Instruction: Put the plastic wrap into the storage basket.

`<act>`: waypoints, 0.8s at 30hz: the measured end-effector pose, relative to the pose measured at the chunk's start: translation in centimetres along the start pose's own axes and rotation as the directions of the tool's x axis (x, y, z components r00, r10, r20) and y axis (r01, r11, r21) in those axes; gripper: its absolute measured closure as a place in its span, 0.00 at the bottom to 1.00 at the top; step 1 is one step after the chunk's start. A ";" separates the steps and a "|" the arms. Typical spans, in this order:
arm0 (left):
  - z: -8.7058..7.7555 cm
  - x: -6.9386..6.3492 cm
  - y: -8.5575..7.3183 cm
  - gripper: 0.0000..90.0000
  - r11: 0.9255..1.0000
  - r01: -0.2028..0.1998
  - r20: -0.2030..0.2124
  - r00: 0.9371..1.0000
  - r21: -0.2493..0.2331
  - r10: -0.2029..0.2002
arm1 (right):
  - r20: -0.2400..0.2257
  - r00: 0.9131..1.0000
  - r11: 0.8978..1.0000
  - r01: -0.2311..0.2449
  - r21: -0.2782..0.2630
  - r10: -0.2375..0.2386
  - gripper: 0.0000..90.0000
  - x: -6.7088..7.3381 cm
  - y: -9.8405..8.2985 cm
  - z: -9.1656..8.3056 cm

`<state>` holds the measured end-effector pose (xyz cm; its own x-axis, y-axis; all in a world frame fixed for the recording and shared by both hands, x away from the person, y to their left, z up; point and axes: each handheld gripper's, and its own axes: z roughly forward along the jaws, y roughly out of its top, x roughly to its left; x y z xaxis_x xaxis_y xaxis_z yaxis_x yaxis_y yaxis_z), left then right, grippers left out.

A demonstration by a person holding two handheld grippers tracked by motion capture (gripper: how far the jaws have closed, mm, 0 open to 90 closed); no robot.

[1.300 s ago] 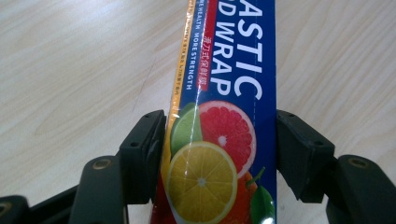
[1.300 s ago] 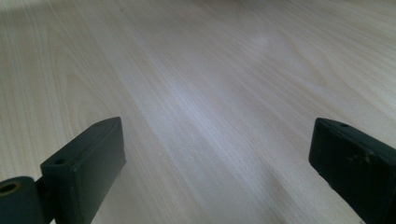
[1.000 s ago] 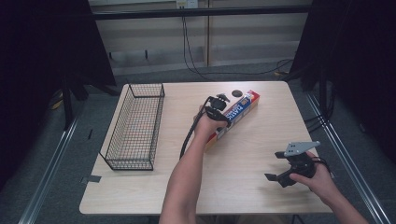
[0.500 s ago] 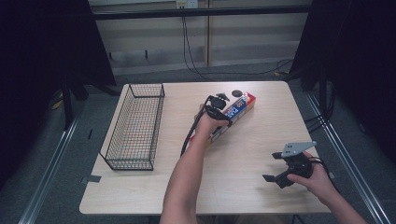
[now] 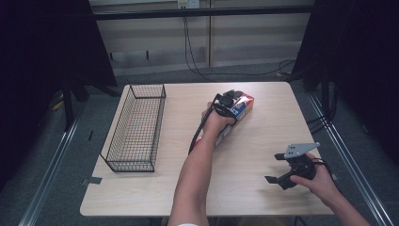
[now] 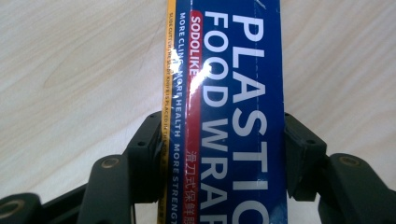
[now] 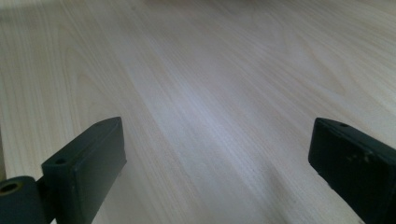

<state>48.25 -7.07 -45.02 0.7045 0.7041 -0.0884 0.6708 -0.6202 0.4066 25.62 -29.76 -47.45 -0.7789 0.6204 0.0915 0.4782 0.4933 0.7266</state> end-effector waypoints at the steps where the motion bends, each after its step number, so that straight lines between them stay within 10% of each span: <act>1: -0.5 0.0 0.0 0.47 1.000 -0.001 -0.003 1.000 0.010 0.001 | -0.001 1.000 1.000 0.000 0.000 0.000 0.04 0.0 0.0 0.0; 24: -8.5 2.5 -3.2 0.48 0.991 0.123 -0.067 0.991 0.044 -0.120 | -0.002 1.000 1.000 0.008 0.000 -0.008 0.04 0.2 0.3 0.2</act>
<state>45.96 -0.42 -38.83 0.6020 0.7949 -0.0749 0.7617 -0.5436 0.3526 25.72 -29.39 -47.36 -0.7838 0.6150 0.0867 0.4715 0.4983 0.7276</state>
